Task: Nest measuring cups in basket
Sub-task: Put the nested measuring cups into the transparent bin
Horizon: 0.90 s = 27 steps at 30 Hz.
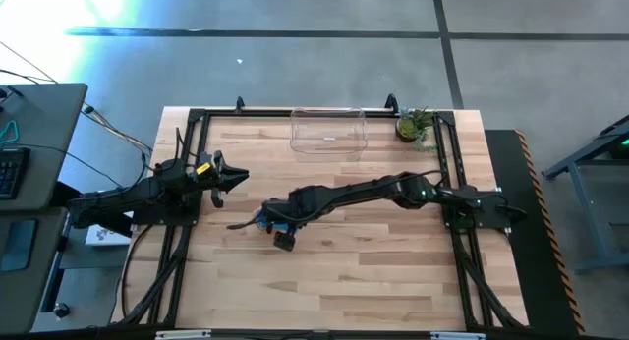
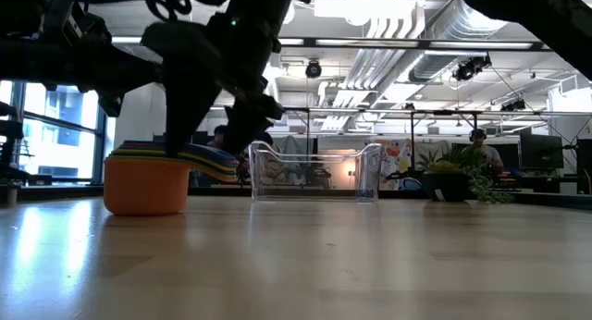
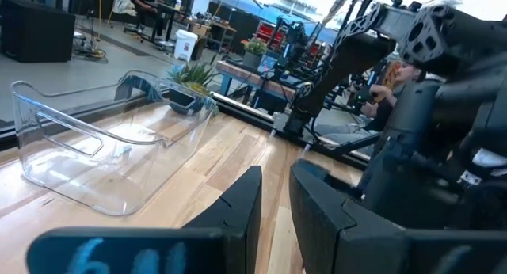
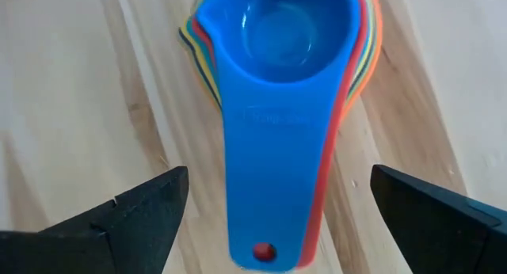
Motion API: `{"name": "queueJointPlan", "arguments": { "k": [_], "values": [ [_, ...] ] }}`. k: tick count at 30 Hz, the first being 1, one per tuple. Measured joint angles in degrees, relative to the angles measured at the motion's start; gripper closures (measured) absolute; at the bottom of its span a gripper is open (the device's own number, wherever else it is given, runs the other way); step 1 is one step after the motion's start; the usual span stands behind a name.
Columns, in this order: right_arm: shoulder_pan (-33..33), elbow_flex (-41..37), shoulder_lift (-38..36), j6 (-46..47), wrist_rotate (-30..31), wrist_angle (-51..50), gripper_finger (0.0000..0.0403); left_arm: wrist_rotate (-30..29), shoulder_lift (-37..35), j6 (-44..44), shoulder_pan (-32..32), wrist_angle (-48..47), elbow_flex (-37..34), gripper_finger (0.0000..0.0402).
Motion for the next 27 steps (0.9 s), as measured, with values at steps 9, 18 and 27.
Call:
{"name": "queueJointPlan", "arguments": {
  "k": [9, 18, 27],
  "values": [
    [0.02, -0.09, 1.87, -0.89, 1.62, -0.30, 0.0018, 0.00, 0.00, 0.00, 0.00, 0.00, 0.02, 0.0344],
    [-0.05, 0.00, 2.71, -0.95, 2.98, 1.69, 0.0058, -0.04, -0.02, 0.00, -0.02, 0.00, 0.04, 0.0344],
    [-0.76, 0.00, 2.73, -0.06, 3.55, 0.50, 0.0094, -0.02, 0.00, 0.00, -0.01, 0.00, 0.02, 0.0344]
  ]
}}
